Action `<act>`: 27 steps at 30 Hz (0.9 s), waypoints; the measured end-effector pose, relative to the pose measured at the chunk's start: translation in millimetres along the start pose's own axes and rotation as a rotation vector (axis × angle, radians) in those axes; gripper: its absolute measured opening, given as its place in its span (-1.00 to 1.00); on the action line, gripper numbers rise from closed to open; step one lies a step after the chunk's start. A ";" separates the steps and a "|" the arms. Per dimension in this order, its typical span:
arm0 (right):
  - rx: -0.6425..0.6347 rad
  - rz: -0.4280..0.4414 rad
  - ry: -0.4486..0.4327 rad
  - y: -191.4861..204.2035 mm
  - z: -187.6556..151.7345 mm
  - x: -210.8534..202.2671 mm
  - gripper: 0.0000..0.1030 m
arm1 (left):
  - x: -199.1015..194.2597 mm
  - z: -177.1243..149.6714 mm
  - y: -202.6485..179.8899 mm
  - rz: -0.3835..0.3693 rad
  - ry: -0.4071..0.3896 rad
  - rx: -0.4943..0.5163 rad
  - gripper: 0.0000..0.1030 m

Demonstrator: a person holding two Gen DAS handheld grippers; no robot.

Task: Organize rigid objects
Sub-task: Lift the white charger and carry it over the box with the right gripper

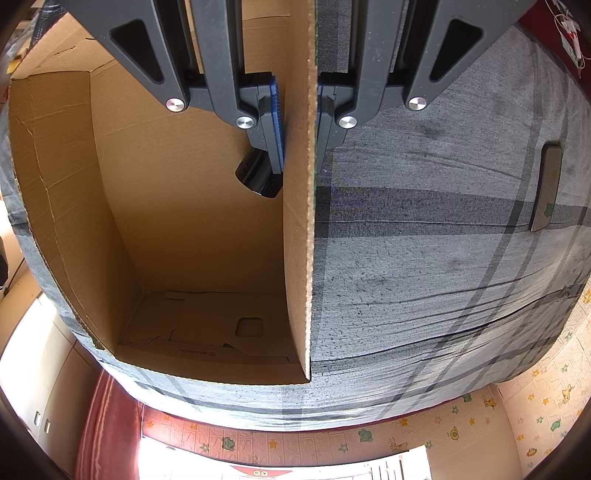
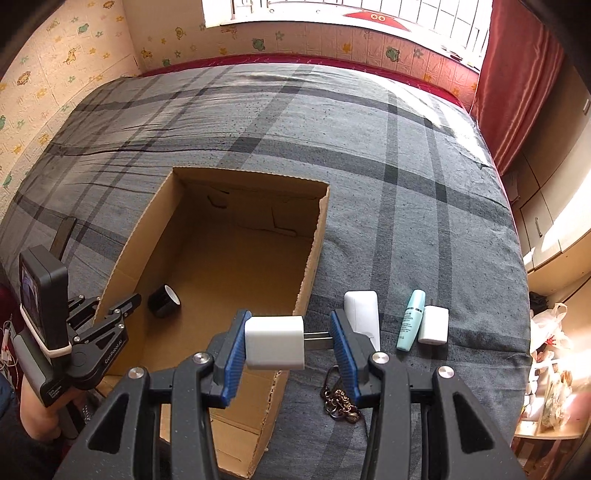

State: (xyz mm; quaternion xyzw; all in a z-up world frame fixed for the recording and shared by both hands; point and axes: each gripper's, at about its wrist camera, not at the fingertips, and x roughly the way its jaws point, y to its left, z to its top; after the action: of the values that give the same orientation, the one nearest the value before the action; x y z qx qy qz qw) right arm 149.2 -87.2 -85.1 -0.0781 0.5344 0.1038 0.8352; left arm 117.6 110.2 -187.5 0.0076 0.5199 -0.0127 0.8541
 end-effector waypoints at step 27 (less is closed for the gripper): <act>-0.077 0.038 0.118 64.6 20.2 73.1 -0.09 | 0.2 0.0 0.6 0.000 0.000 0.002 -0.73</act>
State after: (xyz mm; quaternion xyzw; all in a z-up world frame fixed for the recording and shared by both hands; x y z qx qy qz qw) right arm 180.0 -13.4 -144.4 -0.1062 0.5798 0.1355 0.7964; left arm 117.7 110.7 -187.7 0.0085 0.5199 -0.0130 0.8541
